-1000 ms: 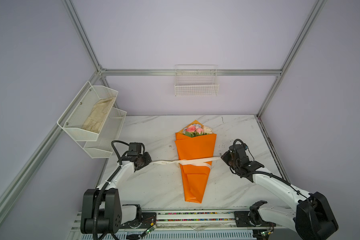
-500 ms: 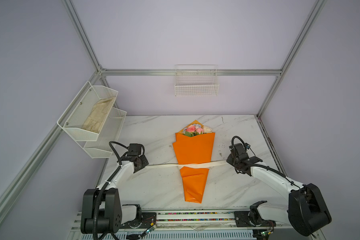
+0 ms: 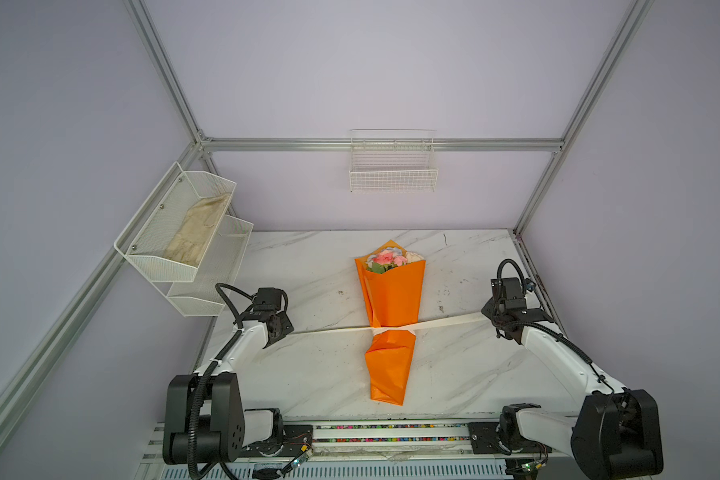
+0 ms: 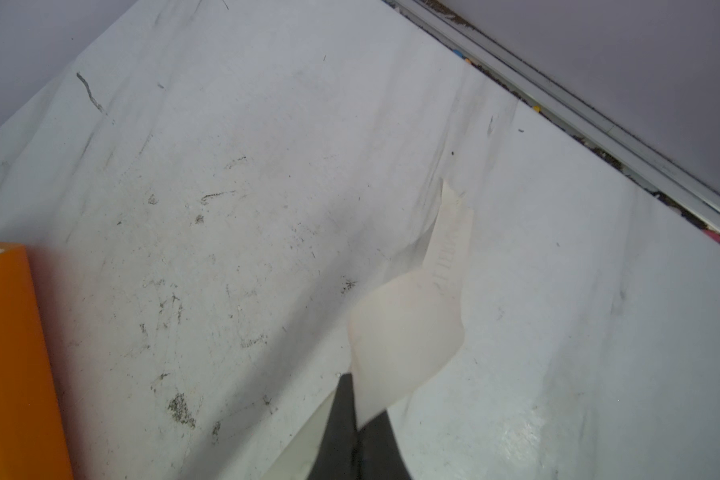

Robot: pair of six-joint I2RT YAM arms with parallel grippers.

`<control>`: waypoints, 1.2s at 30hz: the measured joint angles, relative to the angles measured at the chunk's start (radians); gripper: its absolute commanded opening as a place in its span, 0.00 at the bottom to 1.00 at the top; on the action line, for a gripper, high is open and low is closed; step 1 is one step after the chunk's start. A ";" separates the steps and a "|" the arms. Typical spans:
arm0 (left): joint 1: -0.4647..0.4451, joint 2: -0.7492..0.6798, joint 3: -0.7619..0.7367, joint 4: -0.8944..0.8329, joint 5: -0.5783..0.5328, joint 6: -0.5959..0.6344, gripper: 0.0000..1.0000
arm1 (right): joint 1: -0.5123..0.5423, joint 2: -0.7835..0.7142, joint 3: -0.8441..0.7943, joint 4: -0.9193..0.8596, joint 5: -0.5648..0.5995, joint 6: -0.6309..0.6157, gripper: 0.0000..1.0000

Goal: Tie the bouquet of fake flowers
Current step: 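Draw both ribbon ends outward toward the table edges, squeezing the wrap's waist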

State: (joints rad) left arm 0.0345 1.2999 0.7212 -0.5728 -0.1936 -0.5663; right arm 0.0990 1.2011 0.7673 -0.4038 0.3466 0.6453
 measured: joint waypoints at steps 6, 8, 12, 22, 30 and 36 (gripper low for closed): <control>0.017 0.001 0.000 -0.005 -0.024 0.000 0.00 | -0.093 0.045 0.027 0.008 -0.007 -0.070 0.00; 0.022 0.005 0.000 -0.010 -0.040 0.000 0.00 | -0.142 0.048 0.027 0.013 -0.023 -0.090 0.00; 0.034 0.011 0.000 -0.019 -0.065 0.001 0.00 | -0.234 0.055 0.029 0.028 -0.058 -0.126 0.00; 0.075 0.052 0.000 -0.031 -0.098 0.001 0.00 | -0.410 0.135 0.078 0.056 -0.170 -0.161 0.00; 0.108 0.053 0.001 -0.044 -0.100 0.002 0.00 | -0.472 0.208 0.139 0.070 -0.216 -0.172 0.00; 0.114 0.053 0.001 -0.049 -0.100 0.002 0.00 | -0.494 0.223 0.185 0.069 -0.203 -0.185 0.00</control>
State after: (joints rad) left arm 0.1486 1.3529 0.7219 -0.6220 -0.2935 -0.5640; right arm -0.3950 1.4242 0.9524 -0.3344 0.1440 0.4606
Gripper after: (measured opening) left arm 0.047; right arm 0.045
